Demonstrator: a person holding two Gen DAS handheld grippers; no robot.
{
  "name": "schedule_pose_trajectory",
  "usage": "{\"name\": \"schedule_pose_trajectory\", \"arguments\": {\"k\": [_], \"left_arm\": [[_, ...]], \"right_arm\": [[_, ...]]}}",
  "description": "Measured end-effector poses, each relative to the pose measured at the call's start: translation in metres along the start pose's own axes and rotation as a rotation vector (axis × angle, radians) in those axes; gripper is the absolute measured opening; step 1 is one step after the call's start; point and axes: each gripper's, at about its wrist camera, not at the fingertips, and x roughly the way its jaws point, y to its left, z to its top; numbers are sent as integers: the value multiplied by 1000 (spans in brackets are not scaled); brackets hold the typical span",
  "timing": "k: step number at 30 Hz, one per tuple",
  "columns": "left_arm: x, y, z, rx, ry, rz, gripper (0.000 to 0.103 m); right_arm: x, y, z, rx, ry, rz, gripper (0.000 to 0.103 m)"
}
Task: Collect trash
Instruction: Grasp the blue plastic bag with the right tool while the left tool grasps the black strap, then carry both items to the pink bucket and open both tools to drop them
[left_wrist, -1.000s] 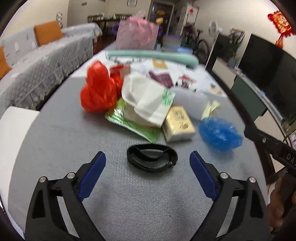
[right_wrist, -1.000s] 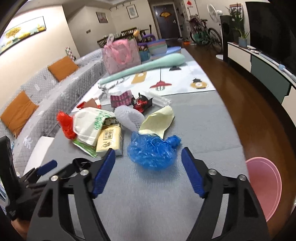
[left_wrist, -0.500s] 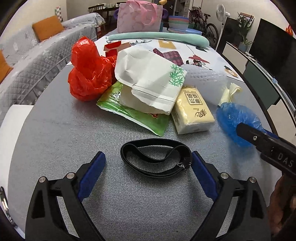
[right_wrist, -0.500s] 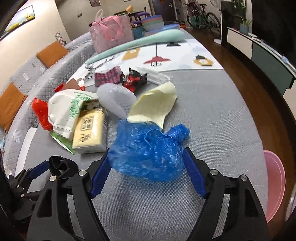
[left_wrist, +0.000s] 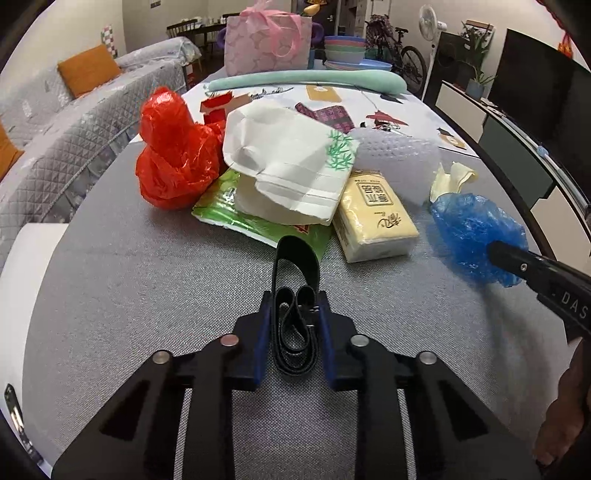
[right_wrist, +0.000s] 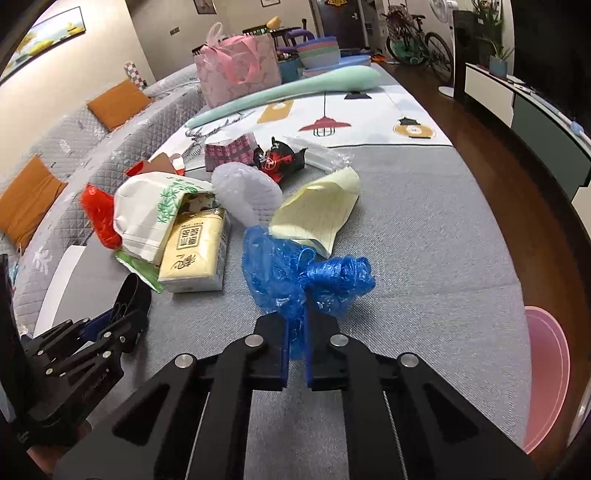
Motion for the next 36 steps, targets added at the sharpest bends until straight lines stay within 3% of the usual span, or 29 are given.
{"name": "schedule_pose_trajectory", "arguments": {"k": [8, 14, 19, 27, 36], "left_arm": [[-21, -10, 1, 33, -66, -41, 19], [-44, -28, 1, 62, -125, -98, 19], [-61, -47, -2, 90, -156, -158, 19], [-91, -104, -11, 190, -209, -302, 19], [-95, -181, -17, 297, -210, -423, 19]], "right_arm": [[-36, -5, -5, -12, -62, 12, 5], [-72, -19, -13, -12, -127, 49, 5], [-103, -31, -21, -14, -176, 30, 5], [-150, -76, -36, 55, -238, -42, 6], [-183, -152, -56, 157, -279, -202, 6]]}}
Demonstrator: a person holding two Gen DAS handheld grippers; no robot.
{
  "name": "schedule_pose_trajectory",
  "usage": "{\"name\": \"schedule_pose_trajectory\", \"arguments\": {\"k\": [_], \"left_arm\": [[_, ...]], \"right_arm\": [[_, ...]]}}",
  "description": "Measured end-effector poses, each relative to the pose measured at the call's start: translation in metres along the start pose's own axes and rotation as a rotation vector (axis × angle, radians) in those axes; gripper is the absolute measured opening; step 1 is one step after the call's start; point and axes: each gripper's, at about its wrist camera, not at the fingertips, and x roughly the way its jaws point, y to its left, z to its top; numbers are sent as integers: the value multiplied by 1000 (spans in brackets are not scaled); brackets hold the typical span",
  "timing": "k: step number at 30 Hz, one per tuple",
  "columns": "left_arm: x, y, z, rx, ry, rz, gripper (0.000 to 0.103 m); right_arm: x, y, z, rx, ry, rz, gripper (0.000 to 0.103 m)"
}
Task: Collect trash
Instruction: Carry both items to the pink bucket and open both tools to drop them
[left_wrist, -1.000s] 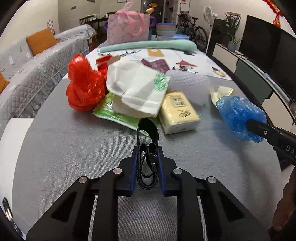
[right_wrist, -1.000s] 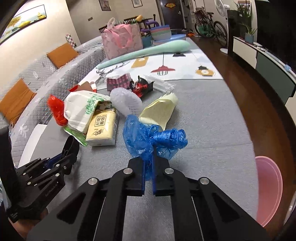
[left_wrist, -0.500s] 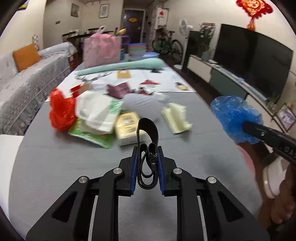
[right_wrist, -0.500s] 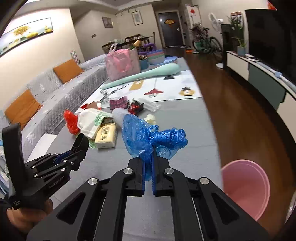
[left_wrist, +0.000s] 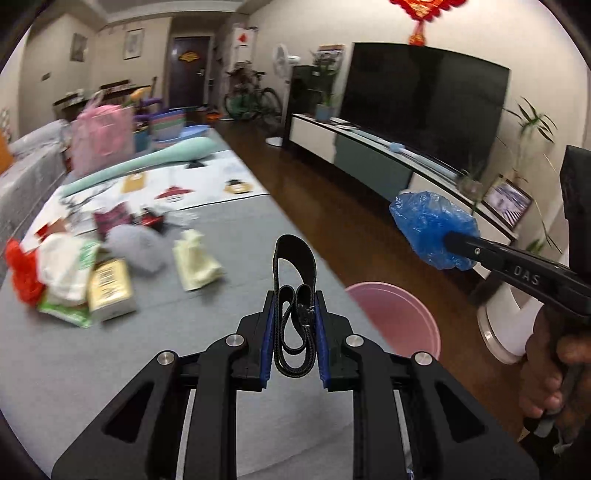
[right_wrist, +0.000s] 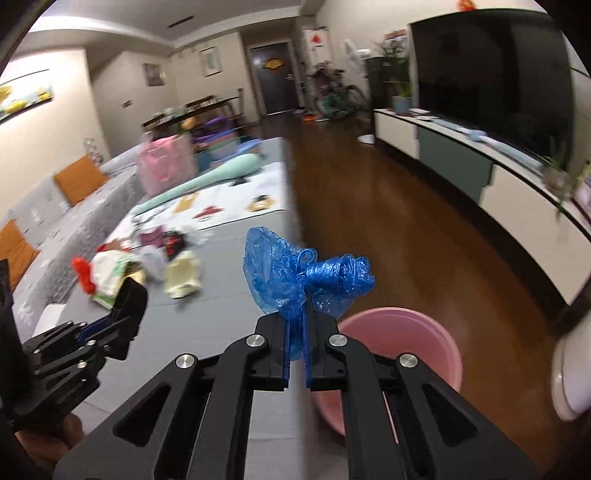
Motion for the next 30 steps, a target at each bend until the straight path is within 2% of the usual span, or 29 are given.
{"name": "schedule_pose_trajectory", "arguments": {"k": [5, 14, 21, 30], "left_arm": [[23, -34, 2, 52, 34, -69, 19], [72, -87, 5, 91, 115, -159, 19], [105, -108, 2, 110, 175, -168, 19], [117, -118, 4, 143, 195, -164, 21]], "right_arm": [[-3, -44, -1, 57, -4, -81, 6], [16, -79, -8, 100, 40, -144, 6], [22, -99, -11, 121, 53, -155, 6], [31, -104, -12, 131, 66, -162, 6]]}}
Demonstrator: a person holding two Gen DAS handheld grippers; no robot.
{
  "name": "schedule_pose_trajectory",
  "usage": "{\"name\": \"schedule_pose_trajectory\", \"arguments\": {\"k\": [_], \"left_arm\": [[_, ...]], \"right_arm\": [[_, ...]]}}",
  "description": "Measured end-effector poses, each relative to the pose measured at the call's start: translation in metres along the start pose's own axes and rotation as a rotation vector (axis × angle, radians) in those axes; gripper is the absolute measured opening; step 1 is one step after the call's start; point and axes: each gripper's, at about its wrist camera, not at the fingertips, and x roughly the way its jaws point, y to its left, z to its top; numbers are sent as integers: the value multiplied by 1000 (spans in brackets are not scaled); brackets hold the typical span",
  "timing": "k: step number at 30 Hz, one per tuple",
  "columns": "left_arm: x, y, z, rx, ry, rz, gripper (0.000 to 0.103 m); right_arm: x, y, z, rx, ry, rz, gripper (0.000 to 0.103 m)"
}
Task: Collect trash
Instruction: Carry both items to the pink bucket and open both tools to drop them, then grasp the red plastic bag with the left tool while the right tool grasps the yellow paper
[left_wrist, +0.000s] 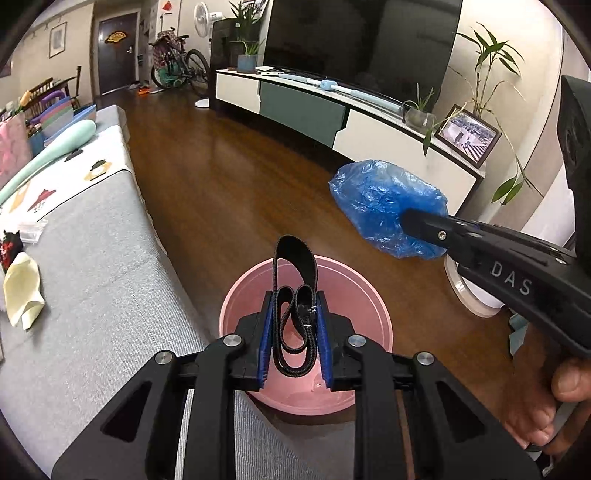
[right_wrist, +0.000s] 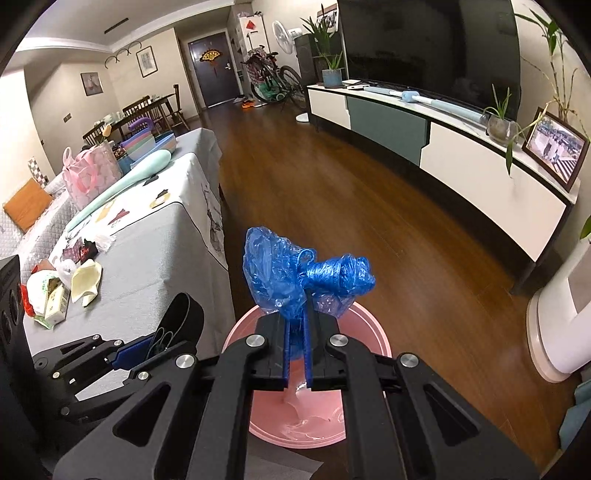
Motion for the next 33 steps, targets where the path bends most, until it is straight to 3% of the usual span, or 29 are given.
{"name": "schedule_pose_trajectory", "arguments": {"k": [2, 3, 4, 6, 7, 8, 9, 24, 33], "left_arm": [[2, 0, 1, 1, 2, 6, 24], [3, 1, 1, -1, 1, 10, 32], [4, 1, 1, -2, 0, 9, 49], [3, 2, 1, -7, -12, 26, 67], [3, 2, 2, -9, -16, 32, 68], [4, 2, 3, -12, -13, 33, 68], [5, 3, 3, -14, -10, 30, 68], [-15, 17, -3, -28, -49, 35, 68], [-49, 43, -7, -54, -94, 83, 68]], "right_arm": [[1, -1, 0, -1, 0, 0, 9], [0, -1, 0, 0, -1, -1, 9], [0, -1, 0, 1, -3, -4, 11], [2, 0, 1, 0, -2, -18, 29], [1, 0, 0, 1, -9, -25, 52], [-1, 0, 0, 2, -24, -37, 68], [-2, -1, 1, 0, -32, -42, 70], [-7, 7, 0, -16, -41, -48, 70], [-26, 26, 4, -33, -120, -84, 67]]}}
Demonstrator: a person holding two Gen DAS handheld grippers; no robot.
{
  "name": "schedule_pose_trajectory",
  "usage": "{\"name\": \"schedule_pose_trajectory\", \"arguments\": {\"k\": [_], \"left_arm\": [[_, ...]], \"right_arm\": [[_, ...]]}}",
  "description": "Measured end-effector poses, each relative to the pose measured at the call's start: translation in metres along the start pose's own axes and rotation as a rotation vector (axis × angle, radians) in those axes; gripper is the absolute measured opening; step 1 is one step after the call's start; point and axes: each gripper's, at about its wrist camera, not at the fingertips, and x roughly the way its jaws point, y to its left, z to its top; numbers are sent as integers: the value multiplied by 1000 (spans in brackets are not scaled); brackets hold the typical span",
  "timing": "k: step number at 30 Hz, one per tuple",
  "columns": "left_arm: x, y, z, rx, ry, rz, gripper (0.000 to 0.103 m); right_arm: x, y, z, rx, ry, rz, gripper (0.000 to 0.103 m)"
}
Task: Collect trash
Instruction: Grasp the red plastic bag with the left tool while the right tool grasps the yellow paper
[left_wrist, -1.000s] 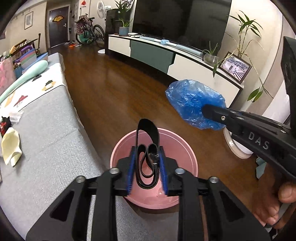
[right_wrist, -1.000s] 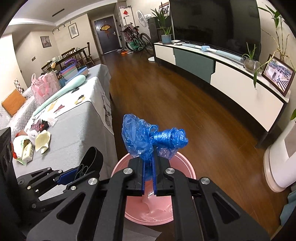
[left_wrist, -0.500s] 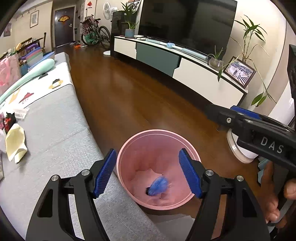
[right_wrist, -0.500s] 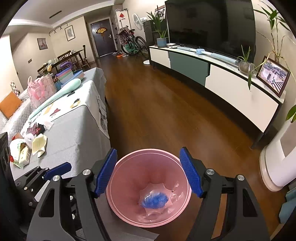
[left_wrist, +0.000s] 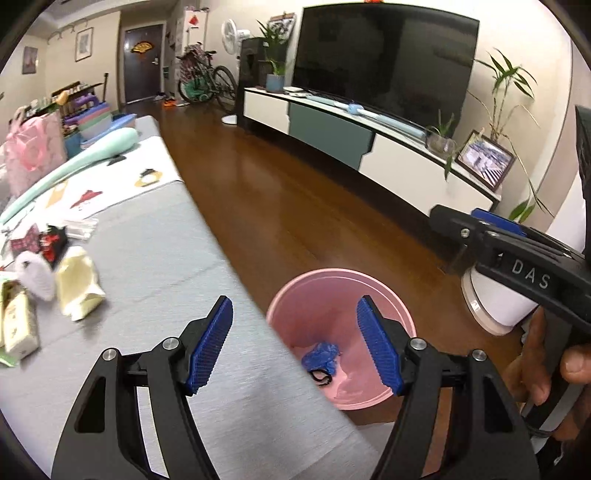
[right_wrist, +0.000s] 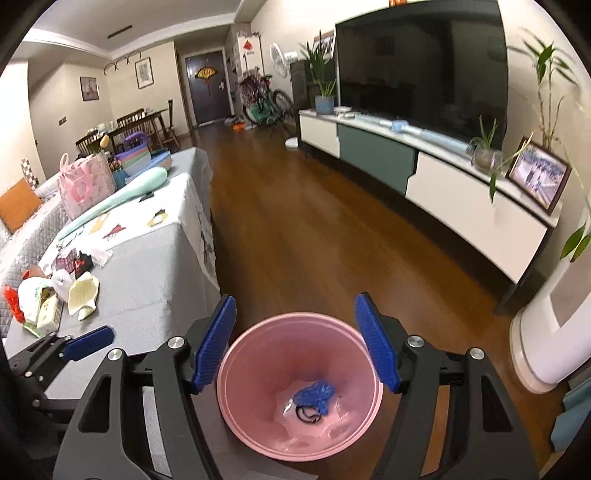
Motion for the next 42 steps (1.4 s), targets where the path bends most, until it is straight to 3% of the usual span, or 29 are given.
{"name": "schedule_pose_trajectory", "arguments": {"k": [3, 7, 10, 13, 24, 29, 33, 42], "left_arm": [[-17, 18, 1, -22, -35, 30, 68], [-43, 48, 3, -61, -91, 79, 67], [-64, 74, 4, -87, -130, 122, 67], [-83, 102, 4, -115, -148, 166, 66], [-143, 256, -12, -250, -169, 397, 65], [-149, 312, -34, -344, -155, 473, 65], [-145, 342, -46, -360, -131, 516, 65], [-123, 378, -53, -377, -74, 524, 65]], "right_arm": [[-3, 6, 3, 27, 7, 21, 65], [-8, 20, 7, 37, 18, 90, 54], [-19, 49, 8, -28, -37, 119, 54], [-22, 82, 8, -62, -34, 184, 54], [2, 184, 4, -111, 42, 380, 51], [26, 232, 0, -129, 92, 436, 43], [45, 262, -8, -149, 132, 450, 39], [87, 299, -23, -197, 214, 416, 30]]}}
